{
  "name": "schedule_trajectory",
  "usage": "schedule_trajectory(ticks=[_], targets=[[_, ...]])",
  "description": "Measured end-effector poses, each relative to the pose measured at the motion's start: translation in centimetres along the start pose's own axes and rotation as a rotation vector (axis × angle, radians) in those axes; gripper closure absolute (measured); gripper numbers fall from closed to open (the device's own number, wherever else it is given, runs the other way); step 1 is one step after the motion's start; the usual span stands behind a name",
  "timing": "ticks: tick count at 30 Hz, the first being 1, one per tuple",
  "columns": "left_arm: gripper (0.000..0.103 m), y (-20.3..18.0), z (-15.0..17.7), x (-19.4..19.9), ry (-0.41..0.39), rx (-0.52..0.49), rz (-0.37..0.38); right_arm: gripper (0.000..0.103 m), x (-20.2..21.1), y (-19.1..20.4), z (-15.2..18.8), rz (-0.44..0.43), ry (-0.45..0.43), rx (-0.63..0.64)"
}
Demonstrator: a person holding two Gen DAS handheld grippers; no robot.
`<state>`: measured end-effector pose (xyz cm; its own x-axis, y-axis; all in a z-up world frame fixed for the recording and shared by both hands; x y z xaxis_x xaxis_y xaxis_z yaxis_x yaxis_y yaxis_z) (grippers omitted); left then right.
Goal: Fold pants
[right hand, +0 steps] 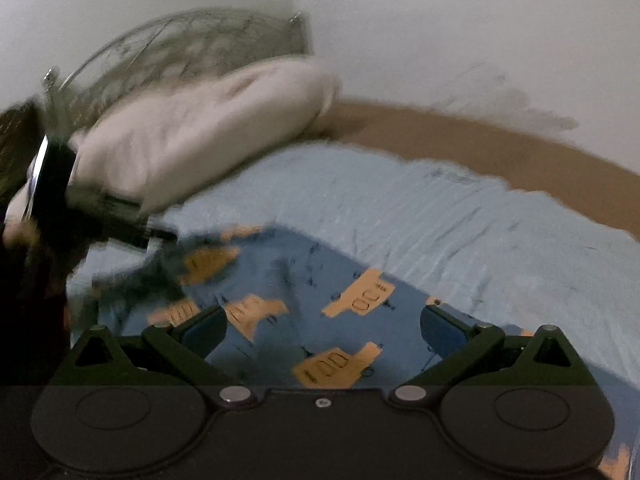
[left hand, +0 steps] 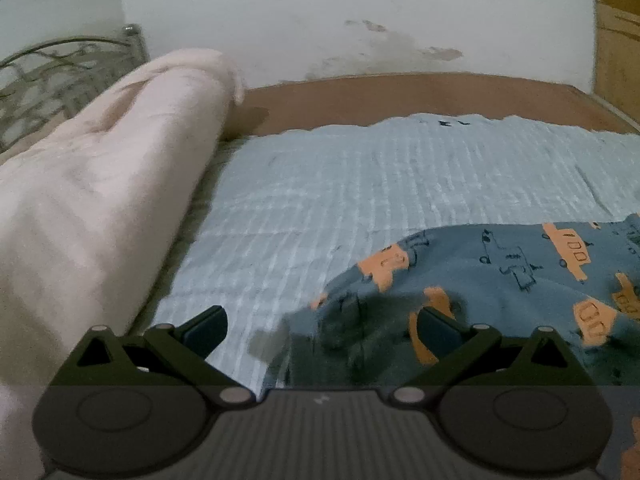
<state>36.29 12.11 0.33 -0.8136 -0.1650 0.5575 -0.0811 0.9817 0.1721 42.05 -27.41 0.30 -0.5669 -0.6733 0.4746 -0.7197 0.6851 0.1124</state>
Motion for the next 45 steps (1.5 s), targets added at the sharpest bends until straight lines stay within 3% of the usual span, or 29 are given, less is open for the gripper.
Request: schedule_trajectory(ticks=[5,8,10,13,16,19,23,25,27,28,29,30,33,36,40,45], targets=[[0.0,1.8,-1.9,-3.9,-0.042,-0.069,0.139,0.001,-5.6,-3.9,0.1,0.021,0.114,0.147],[0.0,2.7,-2.6,-6.0,-0.068,-0.111,0.276,0.003,-8.1,-6.4,0.4,0.052,0.139,0.13],[0.0,3.0,-2.8,-7.5,-0.037,-0.122,0.356,0.008,-9.5,-8.1,0.8,0.056,0.16,0.09],[0.0,2.8,-2.7,-9.7,0.019,-0.129,0.393,0.014,-10.8,-9.7,1.5,0.031,0.197,0.049],[0.001,2.3,-2.5,-11.8,0.081,-0.143,0.392,0.017,-11.7,-10.5,2.1,0.058,0.247,0.06],[0.001,1.9,-2.3,-13.1,0.117,-0.135,0.434,0.02,-11.4,-11.1,2.7,0.036,0.248,0.03],[0.02,1.3,-2.2,-14.8,0.182,-0.097,0.54,0.025,-11.0,-11.4,3.2,0.016,0.241,0.017],[0.024,1.1,-2.3,-15.2,0.195,-0.066,0.569,0.029,-11.0,-11.5,3.2,0.003,0.236,0.002],[0.038,0.9,-2.3,-15.4,0.21,-0.039,0.584,0.036,-11.0,-11.4,3.3,-0.01,0.232,-0.006],[0.042,0.9,-2.3,-15.4,0.217,-0.036,0.583,0.038,-10.9,-11.4,3.3,-0.016,0.23,-0.012],[0.051,0.8,-2.4,-15.4,0.222,-0.031,0.579,0.048,-10.8,-11.4,3.3,-0.018,0.224,-0.012],[0.064,0.8,-2.3,-15.4,0.229,-0.023,0.576,0.065,-10.8,-11.2,3.3,-0.013,0.215,-0.008],[0.087,0.3,-2.0,-14.9,0.266,0.043,0.543,0.098,-10.3,-10.8,3.4,0.01,0.187,0.004],[0.1,-0.8,-2.0,-13.6,0.248,0.007,0.477,0.101,-9.9,-9.6,3.5,0.05,0.178,0.053],[0.1,-1.7,-3.0,-11.1,0.139,-0.074,0.399,0.103,-9.5,-7.8,2.3,0.139,0.153,0.154],[0.1,-1.5,-4.8,-9.6,-0.005,-0.107,0.28,0.103,-9.7,-6.3,-0.4,0.287,0.066,0.346]])
Point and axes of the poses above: each gripper's, at about its wrist camera, not at the fingertips, and x roughly against the way its jaws point, y to its left, z to its underside, the point moved 1 cm from there along -x, roughly the way its jaws point, and after that the axes turned 10 degrees about -y, right-handed, at the moved point
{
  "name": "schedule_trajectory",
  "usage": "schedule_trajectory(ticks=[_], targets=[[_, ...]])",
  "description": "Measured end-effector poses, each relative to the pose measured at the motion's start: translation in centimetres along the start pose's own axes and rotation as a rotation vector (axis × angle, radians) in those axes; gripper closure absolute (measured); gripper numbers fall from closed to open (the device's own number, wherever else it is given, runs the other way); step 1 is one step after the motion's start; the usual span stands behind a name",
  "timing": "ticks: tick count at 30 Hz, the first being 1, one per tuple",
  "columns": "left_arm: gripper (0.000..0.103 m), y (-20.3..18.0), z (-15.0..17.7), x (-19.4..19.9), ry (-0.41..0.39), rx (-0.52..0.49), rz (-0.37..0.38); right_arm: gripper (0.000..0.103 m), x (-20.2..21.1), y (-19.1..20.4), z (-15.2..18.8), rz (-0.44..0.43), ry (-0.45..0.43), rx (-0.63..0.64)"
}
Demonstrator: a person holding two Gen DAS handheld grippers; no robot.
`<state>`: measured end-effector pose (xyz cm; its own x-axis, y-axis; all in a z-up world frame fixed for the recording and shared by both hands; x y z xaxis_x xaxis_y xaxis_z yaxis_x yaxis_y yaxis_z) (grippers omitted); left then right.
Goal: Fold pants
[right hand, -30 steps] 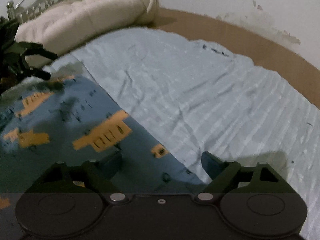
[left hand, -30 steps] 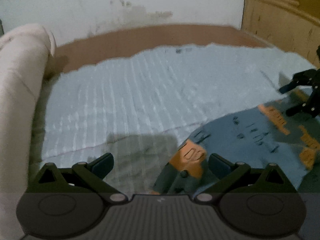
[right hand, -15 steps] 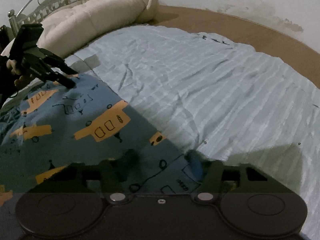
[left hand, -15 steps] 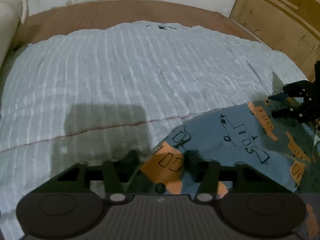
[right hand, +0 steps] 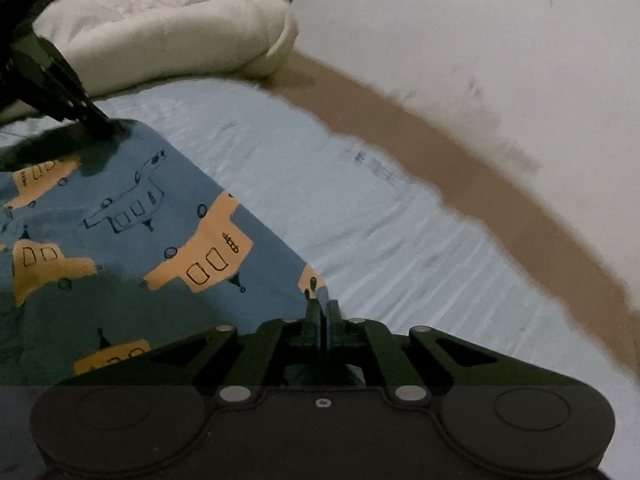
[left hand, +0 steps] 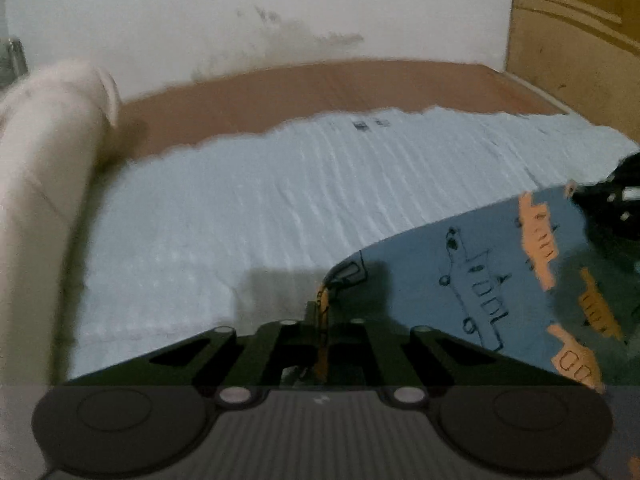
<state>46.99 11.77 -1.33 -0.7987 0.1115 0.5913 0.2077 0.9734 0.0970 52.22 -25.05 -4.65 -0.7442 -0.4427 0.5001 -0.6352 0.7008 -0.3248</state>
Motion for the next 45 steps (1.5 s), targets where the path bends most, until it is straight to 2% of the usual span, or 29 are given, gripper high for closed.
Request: schedule_trajectory(ticks=[1,3,6,10,14,21,26,31,37,42,45], targets=[[0.1,-0.2,-0.2,-0.2,-0.016,-0.028,-0.039,0.103,-0.2,0.3,-0.5,0.024,-0.021,0.029],[0.1,-0.1,-0.3,-1.0,-0.013,-0.011,-0.074,0.103,-1.1,1.0,-1.0,0.06,-0.035,0.06],[0.1,0.5,-0.1,-1.4,-0.006,0.061,-0.08,0.103,-2.5,2.0,-0.9,0.11,-0.023,0.096],[0.1,0.4,0.0,0.8,-0.06,0.06,-0.062,0.103,-0.9,2.1,-1.0,0.138,-0.06,0.081],[0.1,0.0,-0.3,4.8,-0.127,0.05,-0.068,0.103,3.4,2.4,-1.9,0.131,-0.109,0.087],[0.1,-3.4,0.8,12.5,-0.241,-0.092,-0.11,0.103,11.2,4.4,-2.9,0.11,-0.155,0.061],[0.1,-6.1,4.4,18.0,-0.309,-0.157,-0.122,0.103,19.1,7.9,-1.5,0.084,-0.221,0.042],[0.1,-9.6,9.4,21.9,-0.379,-0.2,-0.117,0.103,24.7,12.3,1.3,0.086,-0.258,0.075],[0.1,-12.4,14.6,22.5,-0.359,-0.228,-0.099,0.103,27.0,16.9,6.2,0.134,-0.257,0.055],[0.1,-13.2,16.7,21.7,-0.306,-0.233,-0.095,0.103,27.2,19.9,9.0,0.155,-0.244,0.042],[0.1,-13.0,16.7,21.6,-0.295,-0.203,-0.101,0.103,26.8,20.7,9.3,0.163,-0.242,0.025]])
Point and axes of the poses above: each gripper's, at about its wrist camera, not at the fingertips, and x roughly against the way its jaws point, y to its left, z to its underside, the point moved 1 cm from there along -x, roughly the way its jaws point, and after that the axes turned 10 degrees about -y, right-handed, at the moved point
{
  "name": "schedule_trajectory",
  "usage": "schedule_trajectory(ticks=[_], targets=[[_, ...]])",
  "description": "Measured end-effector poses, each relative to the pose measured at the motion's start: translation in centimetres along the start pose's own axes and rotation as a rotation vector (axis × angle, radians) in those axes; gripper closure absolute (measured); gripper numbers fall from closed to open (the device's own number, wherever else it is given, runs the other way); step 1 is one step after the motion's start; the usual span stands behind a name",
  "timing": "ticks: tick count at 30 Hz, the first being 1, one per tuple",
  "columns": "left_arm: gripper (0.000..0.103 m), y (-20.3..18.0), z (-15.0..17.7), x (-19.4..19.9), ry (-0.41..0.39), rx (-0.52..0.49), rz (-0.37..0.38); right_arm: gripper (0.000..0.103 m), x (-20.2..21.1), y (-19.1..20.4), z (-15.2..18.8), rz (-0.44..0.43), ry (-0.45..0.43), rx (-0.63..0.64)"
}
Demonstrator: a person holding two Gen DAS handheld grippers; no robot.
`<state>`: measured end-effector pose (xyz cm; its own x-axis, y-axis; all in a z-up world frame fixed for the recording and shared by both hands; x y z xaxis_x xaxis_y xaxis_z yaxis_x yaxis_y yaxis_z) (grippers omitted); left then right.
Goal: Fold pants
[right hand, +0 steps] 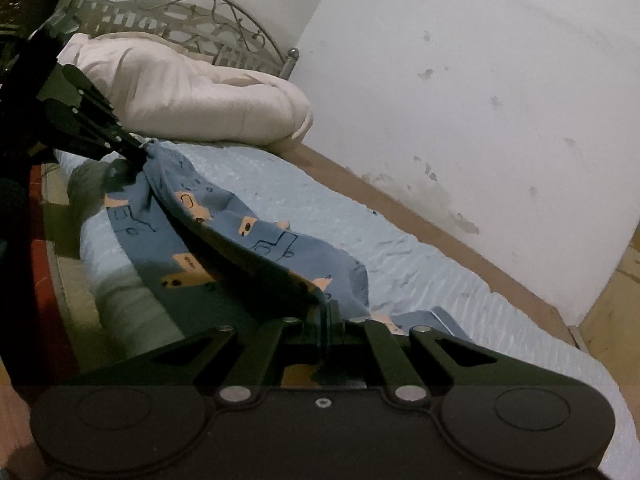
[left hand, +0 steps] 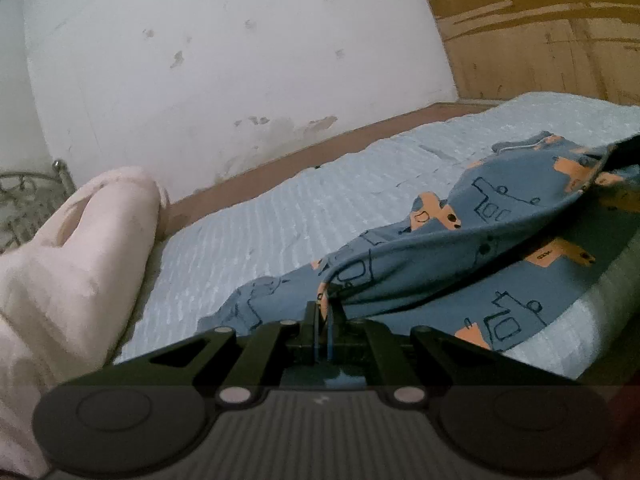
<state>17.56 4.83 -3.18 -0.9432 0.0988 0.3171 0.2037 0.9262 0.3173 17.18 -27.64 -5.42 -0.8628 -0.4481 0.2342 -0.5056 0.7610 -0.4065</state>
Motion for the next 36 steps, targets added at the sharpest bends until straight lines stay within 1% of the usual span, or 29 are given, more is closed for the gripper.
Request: schedule_trajectory(ticks=[2,3,5,7,9,11,13,16,17,18,19,20,21,22,23,24,25,26,27,31,33,36], targets=[[0.1,0.8,-0.1,0.9,-0.012,0.035,-0.002,0.103,0.5,0.0,-0.2,0.008,-0.012,-0.025],[0.1,0.9,0.0,1.1,-0.016,0.035,0.001,0.103,0.5,-0.1,-0.5,0.011,-0.017,-0.025],[0.1,0.5,0.3,1.1,-0.01,-0.016,0.0,0.103,1.2,-0.1,-0.7,0.017,-0.025,-0.007],[0.101,0.1,1.0,0.6,0.014,-0.052,0.002,0.103,1.1,0.0,-0.5,0.004,-0.009,0.002],[0.101,-0.2,1.5,0.1,0.034,-0.048,0.005,0.103,0.7,0.3,0.1,-0.013,0.016,0.011],[0.1,-0.4,1.7,0.1,0.037,-0.042,0.004,0.103,0.5,0.6,0.8,-0.022,0.04,0.005],[0.1,-0.2,1.8,0.2,0.047,-0.013,0.02,0.103,0.5,0.8,1.1,-0.024,0.053,-0.007],[0.093,0.0,1.9,0.6,0.063,0.013,0.038,0.099,0.4,0.7,1.7,-0.03,0.068,-0.047],[0.084,0.0,1.9,1.0,0.062,0.015,0.04,0.091,0.5,0.5,1.9,-0.03,0.067,-0.066],[0.06,-0.1,1.8,1.2,0.062,0.019,0.048,0.084,0.6,0.2,2.0,-0.031,0.066,-0.09],[0.046,-0.1,1.6,1.5,0.053,0.029,0.05,0.073,0.8,0.0,2.2,-0.034,0.064,-0.117],[0.027,-0.2,1.3,1.9,0.036,0.046,0.052,0.065,1.2,-0.3,2.3,-0.035,0.06,-0.145],[0.017,-0.3,1.1,2.5,0.003,0.079,0.062,0.046,1.5,-0.5,2.3,-0.028,0.057,-0.166],[0.014,-0.5,0.9,3.0,-0.021,0.112,0.077,0.025,1.9,-0.9,2.4,-0.017,0.051,-0.186],[0.008,-0.7,0.6,3.4,-0.035,0.14,0.089,0.017,2.4,-1.3,2.5,-0.011,0.039,-0.204],[0.002,-1.0,0.3,3.6,-0.048,0.18,0.098,0.007,3.0,-1.7,2.6,0.001,0.026,-0.226],[0.0,-1.3,-0.1,3.8,-0.057,0.21,0.101,0.004,3.6,-2.3,2.6,0.015,0.014,-0.249],[0.001,-1.7,-0.5,3.8,-0.065,0.235,0.106,0.001,4.4,-2.9,2.6,0.04,0.005,-0.27],[0.001,-2.4,-1.0,3.7,-0.068,0.253,0.119,0.001,4.8,-3.5,2.7,0.061,0.002,-0.281],[0.001,-5.8,-3.0,2.4,-0.07,0.249,0.143,0.001,6.7,-6.9,3.2,0.185,0.005,-0.346],[0.001,-7.4,-3.8,1.6,-0.079,0.277,0.166,0.001,7.4,-9.3,4.0,0.248,0.014,-0.404],[0.001,-9.7,-4.6,0.5,-0.083,0.36,0.211,0.001,8.3,-13.3,6.3,0.357,0.06,-0.54]])
Point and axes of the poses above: each gripper's, at about its wrist camera, not at the fingertips, and x roughly against the way its jaws point, y to its left, z to its underside, the point moved 1 cm from there along -x, roughly the way its jaws point, and after that the axes turned 10 degrees about -y, right-handed, at the moved point
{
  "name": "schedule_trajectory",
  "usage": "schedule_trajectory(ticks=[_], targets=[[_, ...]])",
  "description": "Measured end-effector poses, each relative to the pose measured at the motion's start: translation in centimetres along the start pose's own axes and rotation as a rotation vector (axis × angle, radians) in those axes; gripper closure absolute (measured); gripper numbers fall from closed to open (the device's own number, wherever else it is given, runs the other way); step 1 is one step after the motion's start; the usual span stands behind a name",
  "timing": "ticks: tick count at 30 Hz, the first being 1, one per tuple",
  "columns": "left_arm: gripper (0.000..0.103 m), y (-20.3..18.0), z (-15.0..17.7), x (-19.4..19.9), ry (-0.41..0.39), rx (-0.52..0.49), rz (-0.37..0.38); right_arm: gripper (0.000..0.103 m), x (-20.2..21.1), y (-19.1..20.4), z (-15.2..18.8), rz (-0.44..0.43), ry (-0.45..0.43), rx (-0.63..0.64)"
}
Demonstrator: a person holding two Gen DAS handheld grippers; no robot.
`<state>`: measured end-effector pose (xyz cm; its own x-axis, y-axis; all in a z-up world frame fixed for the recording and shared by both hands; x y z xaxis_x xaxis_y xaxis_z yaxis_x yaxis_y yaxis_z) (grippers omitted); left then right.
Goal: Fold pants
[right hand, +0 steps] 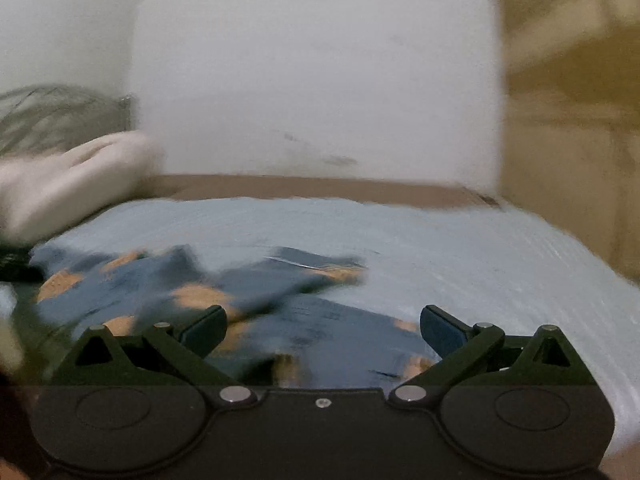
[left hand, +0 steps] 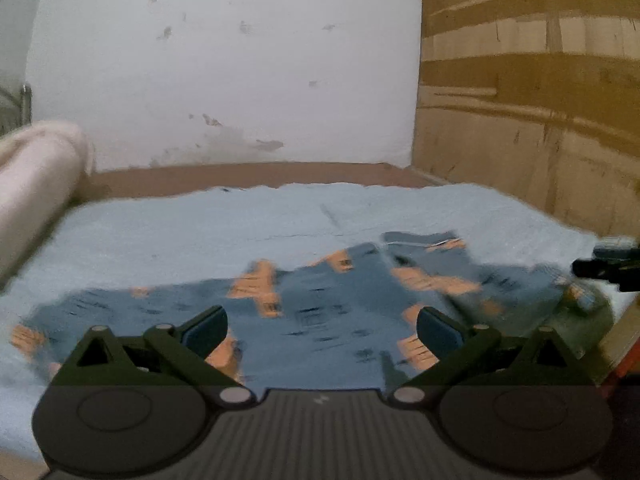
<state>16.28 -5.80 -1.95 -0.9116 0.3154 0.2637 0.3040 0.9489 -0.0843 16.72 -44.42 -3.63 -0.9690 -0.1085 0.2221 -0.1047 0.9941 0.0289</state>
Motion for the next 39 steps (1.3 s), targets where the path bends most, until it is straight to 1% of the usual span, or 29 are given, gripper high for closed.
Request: schedule_trajectory(ticks=[1,3,4,6,7,9,12,14,15,16,17,18,19,20,21,23,25,28,30,32,33,34,35,36,38,39], targets=[[0.001,-0.8,0.1,-0.6,0.001,0.033,0.023,0.001,-0.5,-1.7,0.1,0.035,0.026,-0.051],[0.001,-2.5,0.4,-1.4,0.007,0.069,0.061,0.001,-2.0,-5.5,0.5,0.099,0.117,-0.163],[0.0,-3.3,0.4,-1.9,0.011,0.079,0.084,0.001,-2.6,-6.8,0.8,0.11,0.15,-0.204],[0.001,-4.9,0.5,-2.8,0.019,0.086,0.119,0.01,-3.6,-9.6,1.4,0.12,0.19,-0.292],[0.001,-5.6,0.5,-3.2,0.021,0.089,0.135,0.014,-4.0,-10.5,1.5,0.114,0.201,-0.317],[0.001,-6.9,0.6,-4.1,0.024,0.089,0.161,0.02,-4.6,-11.2,1.5,0.094,0.208,-0.321],[0.001,-8.3,0.8,-5.4,0.036,0.093,0.18,0.029,-5.3,-11.0,1.3,0.009,0.222,-0.298],[0.001,-9.1,0.8,-6.1,0.048,0.097,0.185,0.04,-5.9,-10.4,1.4,-0.047,0.251,-0.279],[0.003,-9.4,0.9,-6.5,0.06,0.099,0.193,0.054,-6.1,-10.0,1.6,-0.06,0.269,-0.263],[0.006,-9.5,1.0,-7.0,0.075,0.104,0.197,0.069,-6.3,-9.7,1.8,-0.05,0.288,-0.237],[0.015,-9.7,0.9,-7.3,0.09,0.114,0.196,0.074,-6.3,-9.5,1.9,-0.034,0.297,-0.216],[0.025,-9.6,1.0,-7.7,0.108,0.138,0.206,0.082,-6.3,-9.6,1.8,-0.029,0.294,-0.206],[0.029,-9.4,1.2,-8.0,0.132,0.177,0.232,0.086,-6.3,-9.7,1.7,-0.027,0.288,-0.201],[0.035,-9.2,1.2,-8.1,0.148,0.203,0.246,0.092,-6.4,-9.8,1.4,-0.022,0.278,-0.175],[0.041,-9.1,1.4,-8.4,0.169,0.22,0.253,0.096,-6.5,-9.5,0.9,-0.017,0.266,-0.127],[0.045,-9.0,1.8,-8.8,0.188,0.214,0.233,0.097,-7.0,-8.8,-0.2,-0.005,0.243,0.014],[0.045,-8.9,2.1,-8.8,0.185,0.211,0.225,0.097,-8.0,-8.9,-1.2,0.002,0.223,0.104],[0.045,-8.8,2.2,-8.8,0.189,0.199,0.212,0.097,-9.3,-9.0,-2.2,0.002,0.205,0.166],[0.045,-8.8,2.2,-8.7,0.199,0.188,0.202,0.096,-10.3,-9.0,-1.7,-0.002,0.239,0.18],[0.045,-8.8,2.2,-8.9,0.21,0.189,0.205,0.087,-11.1,-9.1,-0.3,0.005,0.291,0.194],[0.042,-8.8,2.2,-9.0,0.213,0.193,0.206,0.075,-11.3,-9.3,0.2,0.011,0.303,0.195],[0.039,-8.7,2.2,-9.1,0.214,0.202,0.213,0.064,-11.4,-9.6,0.6,0.019,0.298,0.186],[0.033,-8.6,2.2,-9.1,0.213,0.219,0.227,0.058,-11.3,-10.0,0.5,0.036,0.278,0.168],[0.029,-8.4,2.2,-9.0,0.208,0.243,0.238,0.048,-11.3,-10.2,0.1,0.058,0.259,0.163],[0.028,-8.2,2.2,-9.3,0.205,0.282,0.242,0.046,-11.5,-10.0,-1.0,0.076,0.215,0.177],[0.028,-8.1,2.2,-9.5,0.205,0.293,0.24,0.042,-11.7,-9.7,-1.7,0.074,0.201,0.185]])
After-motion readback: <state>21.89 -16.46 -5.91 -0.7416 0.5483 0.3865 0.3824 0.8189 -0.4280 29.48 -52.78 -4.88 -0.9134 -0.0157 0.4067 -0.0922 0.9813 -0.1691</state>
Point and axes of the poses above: each gripper's, at about its wrist camera, not at the fingertips, and x roughly against the way its jaws point, y to its left, z to its underside, the point moved 1 cm from there along -x, roughly the way its jaws point, and after that the axes turned 10 degrees about -y, right-handed, at the moved point
